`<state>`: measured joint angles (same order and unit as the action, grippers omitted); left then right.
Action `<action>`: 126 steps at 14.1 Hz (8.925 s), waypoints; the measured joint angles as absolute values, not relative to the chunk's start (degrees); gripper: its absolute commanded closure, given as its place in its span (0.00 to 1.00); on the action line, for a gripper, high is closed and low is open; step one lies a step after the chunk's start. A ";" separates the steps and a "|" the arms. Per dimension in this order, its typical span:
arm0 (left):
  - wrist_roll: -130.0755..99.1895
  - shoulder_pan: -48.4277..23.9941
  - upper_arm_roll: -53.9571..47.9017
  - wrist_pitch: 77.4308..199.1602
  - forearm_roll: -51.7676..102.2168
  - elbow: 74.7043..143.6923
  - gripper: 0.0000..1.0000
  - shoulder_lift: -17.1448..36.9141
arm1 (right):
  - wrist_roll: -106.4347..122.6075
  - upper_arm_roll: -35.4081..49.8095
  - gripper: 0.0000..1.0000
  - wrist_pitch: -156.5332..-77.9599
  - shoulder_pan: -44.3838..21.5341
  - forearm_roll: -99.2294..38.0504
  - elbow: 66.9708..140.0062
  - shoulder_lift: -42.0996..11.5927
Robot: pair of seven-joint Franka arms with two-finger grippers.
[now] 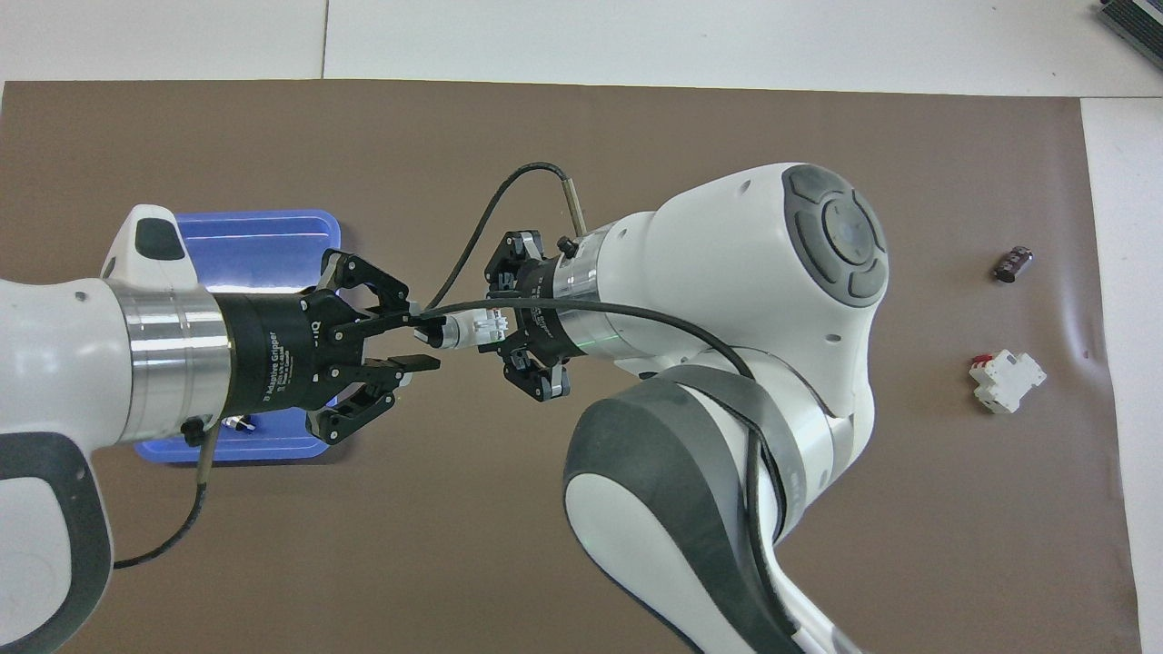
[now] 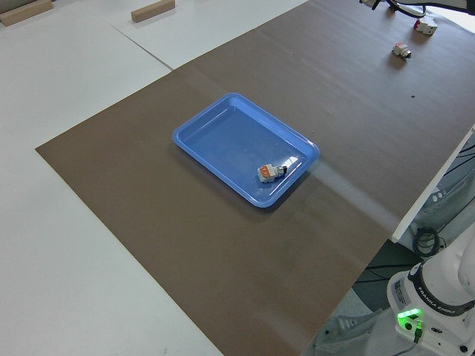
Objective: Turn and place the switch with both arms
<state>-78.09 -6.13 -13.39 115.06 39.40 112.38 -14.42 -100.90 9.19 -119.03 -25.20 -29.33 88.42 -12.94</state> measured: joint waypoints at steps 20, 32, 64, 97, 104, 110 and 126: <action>-78.10 -6.27 -13.10 118.40 39.54 113.63 0.92 -14.52 | -100.86 9.00 1.00 -118.70 -25.10 -29.32 88.27 -12.90; -67.78 -7.00 -13.11 119.56 39.47 113.76 1.00 -14.68 | -100.81 8.63 1.00 -118.11 -24.89 -29.33 88.22 -12.61; -1.10 -7.23 -12.69 113.60 39.63 113.62 1.00 -15.25 | -99.82 8.91 0.00 -116.54 -24.98 -29.31 88.35 -12.39; -1.09 10.32 -12.78 124.09 3.09 121.05 0.06 1.47 | -0.43 4.64 0.00 -92.31 7.85 -0.84 89.03 -0.82; -1.03 8.15 -12.83 103.77 2.77 100.76 0.01 6.26 | -0.94 -7.78 0.00 -88.79 -1.41 -0.58 89.94 -0.19; -6.00 0.66 -12.82 87.93 0.66 82.09 0.00 14.03 | -1.03 -7.76 0.00 -88.52 -2.40 -0.58 90.87 0.49; -6.66 5.73 -11.68 92.44 -0.51 82.19 0.00 7.36 | -1.01 -7.68 0.00 -88.33 -5.28 1.49 91.09 1.40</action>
<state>-6.66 5.73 -11.68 92.44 -0.51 82.19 7.36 -1.01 -7.68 -88.33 -5.28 1.49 91.09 1.40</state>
